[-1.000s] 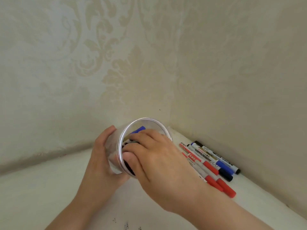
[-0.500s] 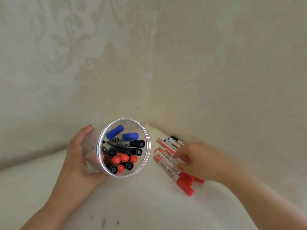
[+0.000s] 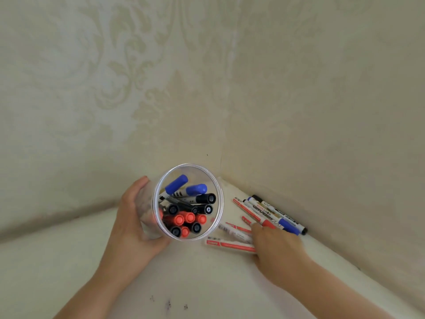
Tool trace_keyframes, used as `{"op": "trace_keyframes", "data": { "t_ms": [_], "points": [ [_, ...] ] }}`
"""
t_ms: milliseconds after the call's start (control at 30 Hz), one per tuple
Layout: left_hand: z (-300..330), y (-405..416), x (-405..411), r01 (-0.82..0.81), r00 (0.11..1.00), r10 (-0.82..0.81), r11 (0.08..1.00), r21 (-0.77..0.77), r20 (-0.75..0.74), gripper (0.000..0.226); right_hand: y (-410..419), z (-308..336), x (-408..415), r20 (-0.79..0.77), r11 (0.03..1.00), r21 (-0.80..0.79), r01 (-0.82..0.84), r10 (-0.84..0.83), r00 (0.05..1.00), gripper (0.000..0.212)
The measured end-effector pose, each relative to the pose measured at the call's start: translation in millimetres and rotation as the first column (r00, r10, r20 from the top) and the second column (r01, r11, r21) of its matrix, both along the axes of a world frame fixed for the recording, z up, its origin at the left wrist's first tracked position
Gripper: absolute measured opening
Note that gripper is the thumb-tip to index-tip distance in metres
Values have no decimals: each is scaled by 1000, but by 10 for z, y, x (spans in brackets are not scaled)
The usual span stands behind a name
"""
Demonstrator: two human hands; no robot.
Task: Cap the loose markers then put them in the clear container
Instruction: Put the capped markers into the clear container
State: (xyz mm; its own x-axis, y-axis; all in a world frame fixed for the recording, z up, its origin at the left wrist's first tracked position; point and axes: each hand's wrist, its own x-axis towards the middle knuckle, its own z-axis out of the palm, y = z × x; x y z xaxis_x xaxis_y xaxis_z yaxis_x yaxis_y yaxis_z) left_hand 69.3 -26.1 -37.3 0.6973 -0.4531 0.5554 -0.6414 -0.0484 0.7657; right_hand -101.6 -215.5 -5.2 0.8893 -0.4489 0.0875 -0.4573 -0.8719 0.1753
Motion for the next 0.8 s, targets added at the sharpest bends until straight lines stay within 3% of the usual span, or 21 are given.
{"op": "trace_keyframes", "data": {
  "t_ms": [67, 167, 233, 300, 367, 500, 567, 667, 800],
  "points": [
    [12, 14, -37, -28, 1000, 28, 999, -30, 3, 108, 13, 122, -79, 141, 998, 57, 0, -8, 990, 18],
    [30, 34, -100, -32, 999, 35, 997, -69, 34, 108, 93, 559, -243, 425, 981, 170, -90, 9, 905, 24],
    [23, 31, -94, -35, 998, 39, 996, -87, 40, 106, 279, 864, -332, 488, 977, 123, -174, 93, 868, 24],
    [25, 30, -104, -35, 998, 40, 996, -88, 54, 105, 503, 1036, -369, 428, 978, -44, -205, 204, 881, 23],
    [39, 27, -132, -40, 997, 44, 997, -70, 62, 103, 677, 1080, -313, 263, 952, -217, -218, 272, 926, 16],
    [51, 36, -171, -50, 995, 55, 997, -63, 82, 102, 804, 1068, -49, 70, 939, -246, -241, 265, 962, 20],
    [54, 32, -181, -62, 985, 67, 997, -36, 161, 102, 872, 1144, 57, 67, 949, -206, -237, 255, 964, 14],
    [35, 3, -185, -65, 962, 64, 998, -6, 264, 106, 986, 1198, 177, 124, 936, -167, -311, 333, 935, 26],
    [24, 15, -144, -8, 997, 13, 998, -68, 71, 107, 1075, 1143, 325, 263, 874, -100, -476, 485, 834, 35]
  ]
}}
